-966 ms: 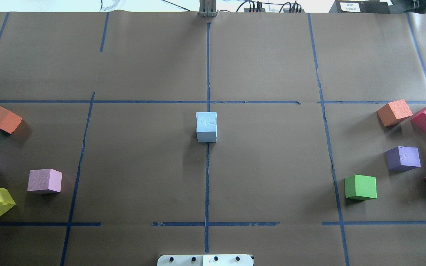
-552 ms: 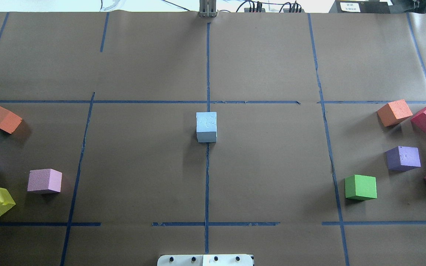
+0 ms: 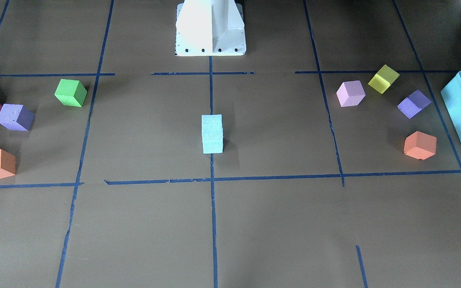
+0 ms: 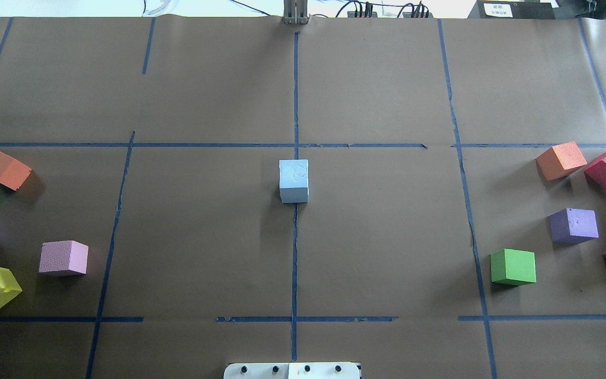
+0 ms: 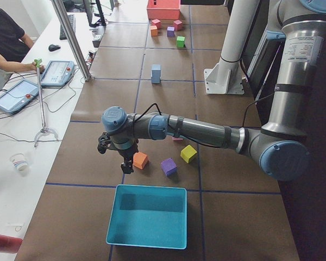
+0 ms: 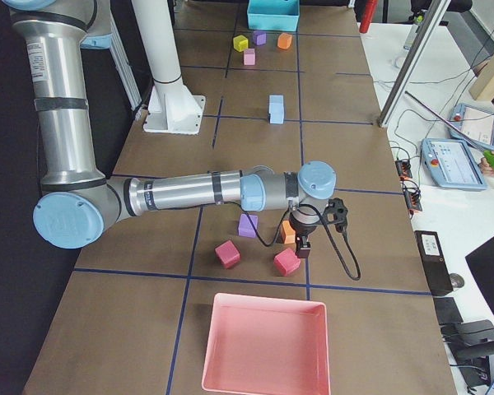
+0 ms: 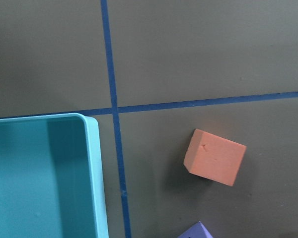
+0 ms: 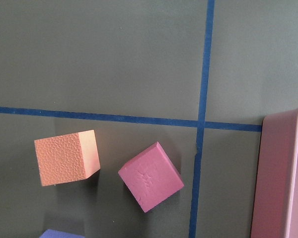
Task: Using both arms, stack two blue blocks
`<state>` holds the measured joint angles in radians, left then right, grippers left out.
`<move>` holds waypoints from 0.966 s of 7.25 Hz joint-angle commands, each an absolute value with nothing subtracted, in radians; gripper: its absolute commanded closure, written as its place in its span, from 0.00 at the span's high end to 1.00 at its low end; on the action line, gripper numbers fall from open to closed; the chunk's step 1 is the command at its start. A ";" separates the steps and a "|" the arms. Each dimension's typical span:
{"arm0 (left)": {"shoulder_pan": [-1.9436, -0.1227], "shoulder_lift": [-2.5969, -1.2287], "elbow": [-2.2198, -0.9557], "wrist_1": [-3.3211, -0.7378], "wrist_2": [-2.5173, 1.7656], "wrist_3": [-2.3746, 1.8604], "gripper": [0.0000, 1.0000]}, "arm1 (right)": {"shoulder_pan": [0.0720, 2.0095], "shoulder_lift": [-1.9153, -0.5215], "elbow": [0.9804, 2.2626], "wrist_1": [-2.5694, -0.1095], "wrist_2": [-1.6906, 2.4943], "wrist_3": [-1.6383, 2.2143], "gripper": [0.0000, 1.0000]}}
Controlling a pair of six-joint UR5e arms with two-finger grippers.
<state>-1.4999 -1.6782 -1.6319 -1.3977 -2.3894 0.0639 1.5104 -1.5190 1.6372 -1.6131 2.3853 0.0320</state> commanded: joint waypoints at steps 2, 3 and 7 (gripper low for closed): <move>-1.502 -1.648 -1.623 -1.413 -2.394 0.077 1.00 | 1.513 -1.525 1.635 -1.609 2.381 0.029 1.00; -1.502 -1.646 -1.629 -1.458 -2.401 0.077 1.00 | 1.513 -1.525 1.637 -1.609 2.384 0.031 1.00; -1.502 -1.654 -1.631 -1.462 -2.428 0.078 1.00 | 1.508 -1.494 1.605 -1.608 2.378 0.035 1.00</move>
<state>-1.5014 -1.6531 -1.6232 -1.4614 -2.4272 0.0773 1.5084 -1.5015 1.6123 -1.6085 2.3779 0.0335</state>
